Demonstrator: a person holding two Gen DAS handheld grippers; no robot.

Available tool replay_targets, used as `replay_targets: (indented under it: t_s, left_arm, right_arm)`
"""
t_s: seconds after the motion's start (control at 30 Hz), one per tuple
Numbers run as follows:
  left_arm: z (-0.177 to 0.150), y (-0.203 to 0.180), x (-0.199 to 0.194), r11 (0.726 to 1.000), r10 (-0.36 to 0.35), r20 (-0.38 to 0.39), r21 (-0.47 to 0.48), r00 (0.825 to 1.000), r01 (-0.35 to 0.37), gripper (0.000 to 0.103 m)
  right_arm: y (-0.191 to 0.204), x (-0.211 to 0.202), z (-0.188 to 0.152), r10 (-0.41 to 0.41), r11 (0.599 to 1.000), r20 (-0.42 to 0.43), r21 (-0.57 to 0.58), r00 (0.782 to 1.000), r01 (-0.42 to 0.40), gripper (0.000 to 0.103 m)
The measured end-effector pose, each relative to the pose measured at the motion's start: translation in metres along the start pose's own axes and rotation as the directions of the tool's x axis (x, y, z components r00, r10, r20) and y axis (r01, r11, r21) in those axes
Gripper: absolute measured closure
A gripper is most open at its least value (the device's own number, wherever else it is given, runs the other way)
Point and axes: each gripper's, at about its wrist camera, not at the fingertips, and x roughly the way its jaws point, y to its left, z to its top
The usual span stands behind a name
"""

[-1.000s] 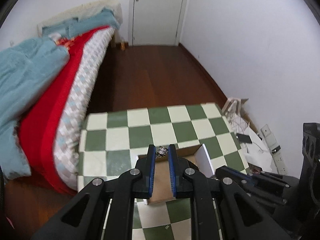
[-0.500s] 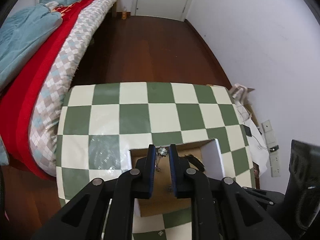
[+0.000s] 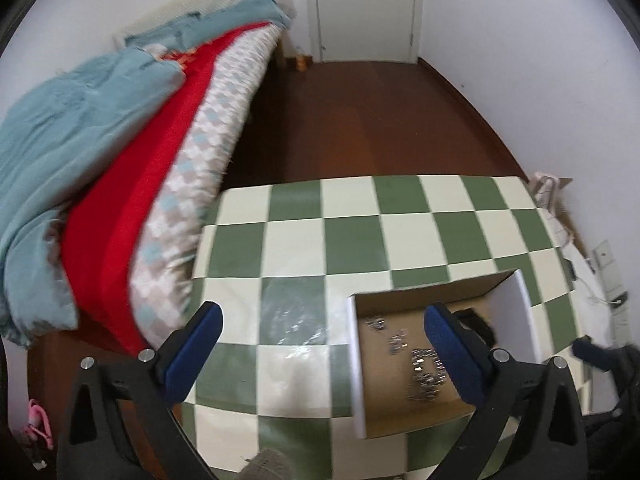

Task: Organize jewelry

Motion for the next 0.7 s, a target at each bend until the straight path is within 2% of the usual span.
replay_targets:
  t_s: [0.07, 0.2, 0.4, 0.7]
  left_arm:
    - [-0.010, 0.004, -0.004, 1.000, 0.019, 0.025, -0.014, 0.999, -0.019, 0.000]
    - [-0.030, 0.009, -0.012, 0.999, 0.037, 0.035, -0.040, 0.999, -0.036, 0.000]
    - [-0.053, 0.007, -0.028, 0.998, 0.051, 0.036, -0.041, 0.998, -0.050, 0.000]
    - [-0.079, 0.001, -0.075, 0.997, 0.066, 0.086, -0.046, 0.994, -0.062, 0.000]
  right_arm:
    - [-0.002, 0.001, -0.006, -0.036, 0.999, 0.007, -0.010, 0.999, 0.036, 0.000]
    - [-0.003, -0.002, -0.019, -0.095, 0.995, 0.046, -0.024, 0.994, 0.096, 0.000]
    - [-0.008, -0.020, -0.034, -0.106, 0.994, 0.095, -0.011, 0.990, 0.108, 0.000]
    - [-0.004, -0.080, -0.060, -0.122, 0.992, 0.223, -0.013, 0.967, 0.128, 0.000]
